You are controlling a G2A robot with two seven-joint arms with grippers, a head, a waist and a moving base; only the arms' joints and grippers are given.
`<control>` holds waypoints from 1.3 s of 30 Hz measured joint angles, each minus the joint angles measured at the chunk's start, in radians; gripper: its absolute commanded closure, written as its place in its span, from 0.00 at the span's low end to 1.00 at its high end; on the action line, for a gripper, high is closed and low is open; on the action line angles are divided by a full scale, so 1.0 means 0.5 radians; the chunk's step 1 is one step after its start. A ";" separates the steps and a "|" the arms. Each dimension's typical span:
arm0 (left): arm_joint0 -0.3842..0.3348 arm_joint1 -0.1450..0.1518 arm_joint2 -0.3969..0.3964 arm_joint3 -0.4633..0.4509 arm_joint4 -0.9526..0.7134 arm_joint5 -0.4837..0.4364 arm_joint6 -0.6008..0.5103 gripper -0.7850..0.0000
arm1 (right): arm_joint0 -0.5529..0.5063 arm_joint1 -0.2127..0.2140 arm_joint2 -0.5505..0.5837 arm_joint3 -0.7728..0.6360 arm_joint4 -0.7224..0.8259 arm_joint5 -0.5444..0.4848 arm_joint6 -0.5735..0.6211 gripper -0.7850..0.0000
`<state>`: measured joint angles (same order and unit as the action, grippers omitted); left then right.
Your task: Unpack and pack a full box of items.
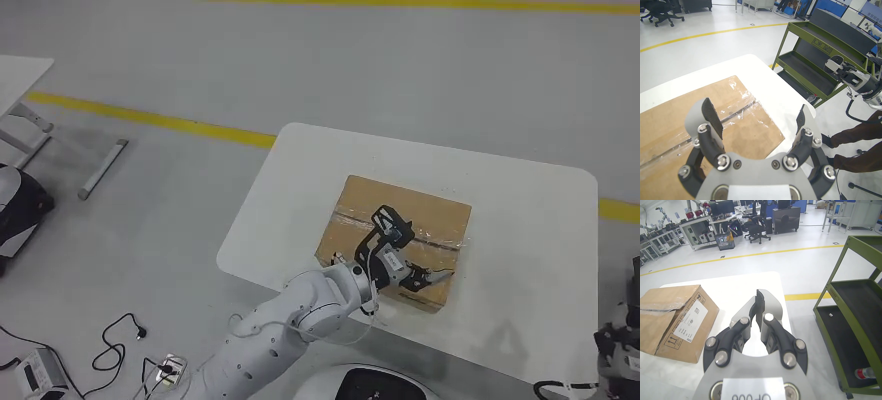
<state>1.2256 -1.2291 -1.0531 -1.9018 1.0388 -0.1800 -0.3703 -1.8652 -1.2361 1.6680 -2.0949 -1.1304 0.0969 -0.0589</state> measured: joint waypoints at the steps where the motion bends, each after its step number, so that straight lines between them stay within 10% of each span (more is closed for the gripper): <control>1: 0.015 -0.002 -0.002 0.005 -0.027 0.005 0.010 0.00 | 0.000 -0.002 -0.004 0.001 0.000 0.000 0.000 1.00; 30: -0.602 -0.214 0.627 0.520 0.830 0.501 -0.458 0.00 | 0.040 -0.027 0.025 0.016 0.056 -0.080 0.034 1.00; 39: -0.622 -0.255 0.636 0.589 0.961 0.532 -0.488 0.66 | 0.057 -0.035 0.011 0.022 0.051 -0.090 0.044 1.00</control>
<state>0.9147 -1.3564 -0.7353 -1.6072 1.5192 0.0860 -0.6142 -1.8366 -1.2534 1.6733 -2.0838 -1.1047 0.0521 -0.0370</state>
